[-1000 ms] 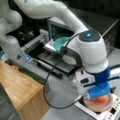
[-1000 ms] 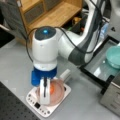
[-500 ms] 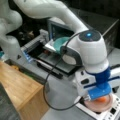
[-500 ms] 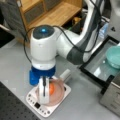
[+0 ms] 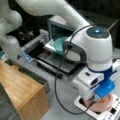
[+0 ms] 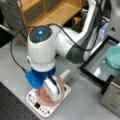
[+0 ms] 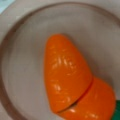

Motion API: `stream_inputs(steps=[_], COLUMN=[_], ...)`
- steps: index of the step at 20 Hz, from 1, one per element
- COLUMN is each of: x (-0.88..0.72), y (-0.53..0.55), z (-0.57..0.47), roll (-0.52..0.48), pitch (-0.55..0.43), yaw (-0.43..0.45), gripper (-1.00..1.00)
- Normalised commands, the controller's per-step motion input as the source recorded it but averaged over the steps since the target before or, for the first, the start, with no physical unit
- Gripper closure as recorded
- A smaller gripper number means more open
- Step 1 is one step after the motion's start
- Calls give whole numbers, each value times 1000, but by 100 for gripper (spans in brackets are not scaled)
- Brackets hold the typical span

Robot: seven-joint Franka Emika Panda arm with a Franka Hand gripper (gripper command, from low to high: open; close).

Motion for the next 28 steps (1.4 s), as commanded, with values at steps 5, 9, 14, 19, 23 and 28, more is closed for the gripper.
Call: stream_inputs(steps=[5,9,14,19,23,28], x=[321,319,306,273,200,98], y=[22,-3,-6,5,-11,-38], z=[149,78,-71,-134,-41,51], roll=[-292,-232,-183,-148,-125,-138], pitch=[290,245,182,110,77,75], yaw=[541,400,306,172,141,153], gripper=[-100,-100,-100,-100,-100,-100])
